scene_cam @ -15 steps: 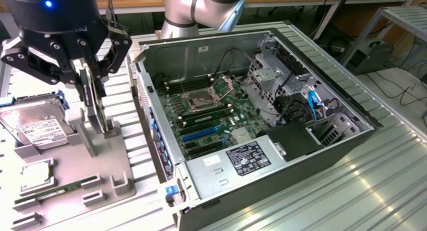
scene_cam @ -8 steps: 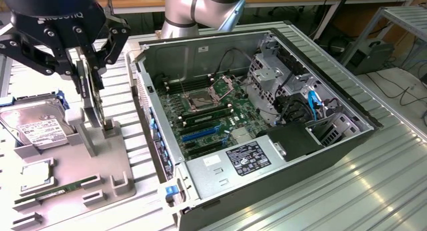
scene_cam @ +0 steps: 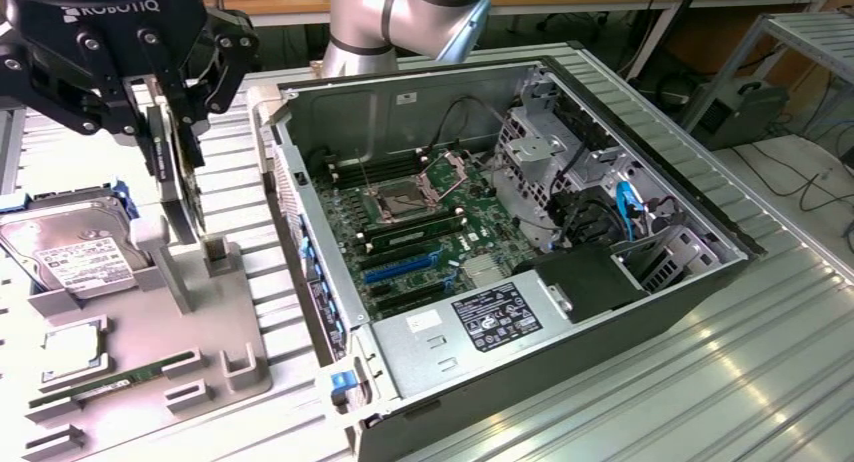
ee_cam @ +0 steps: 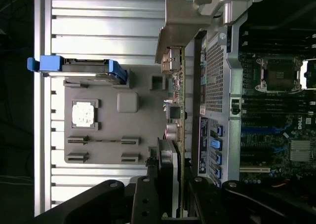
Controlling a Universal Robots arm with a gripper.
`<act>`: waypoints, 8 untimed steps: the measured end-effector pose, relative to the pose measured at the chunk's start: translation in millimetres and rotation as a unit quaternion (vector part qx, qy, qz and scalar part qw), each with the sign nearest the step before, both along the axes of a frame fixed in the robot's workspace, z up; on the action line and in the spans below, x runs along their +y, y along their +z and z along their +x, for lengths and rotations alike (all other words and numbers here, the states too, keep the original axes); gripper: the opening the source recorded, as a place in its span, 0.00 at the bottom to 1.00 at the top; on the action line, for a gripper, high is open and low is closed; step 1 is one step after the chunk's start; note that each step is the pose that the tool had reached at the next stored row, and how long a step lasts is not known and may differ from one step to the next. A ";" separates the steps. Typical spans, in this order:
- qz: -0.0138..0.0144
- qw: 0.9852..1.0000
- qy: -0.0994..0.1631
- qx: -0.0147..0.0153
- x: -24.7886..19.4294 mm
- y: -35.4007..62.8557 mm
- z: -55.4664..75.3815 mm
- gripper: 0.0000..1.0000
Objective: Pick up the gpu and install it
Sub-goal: 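Pick up the gpu and move the gpu toward the slot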
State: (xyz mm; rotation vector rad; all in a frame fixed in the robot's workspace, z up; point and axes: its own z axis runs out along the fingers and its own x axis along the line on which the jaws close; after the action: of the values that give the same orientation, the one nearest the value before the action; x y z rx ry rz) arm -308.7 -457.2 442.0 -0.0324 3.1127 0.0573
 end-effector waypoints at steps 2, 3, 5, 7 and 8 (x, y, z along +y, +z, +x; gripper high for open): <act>0.000 1.000 0.000 0.000 0.0 0.0 0.0 0.28; 0.000 1.000 0.000 0.000 0.0 0.0 -0.1 0.28; 0.000 1.000 0.000 0.000 0.1 0.2 0.8 0.28; 0.000 1.000 0.000 0.000 0.1 0.0 4.5 0.28; 0.000 1.000 0.000 0.000 0.1 0.0 9.0 0.28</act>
State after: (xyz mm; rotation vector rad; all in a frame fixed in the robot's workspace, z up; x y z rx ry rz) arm -299.7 -457.1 442.0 -0.0322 3.1127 0.0571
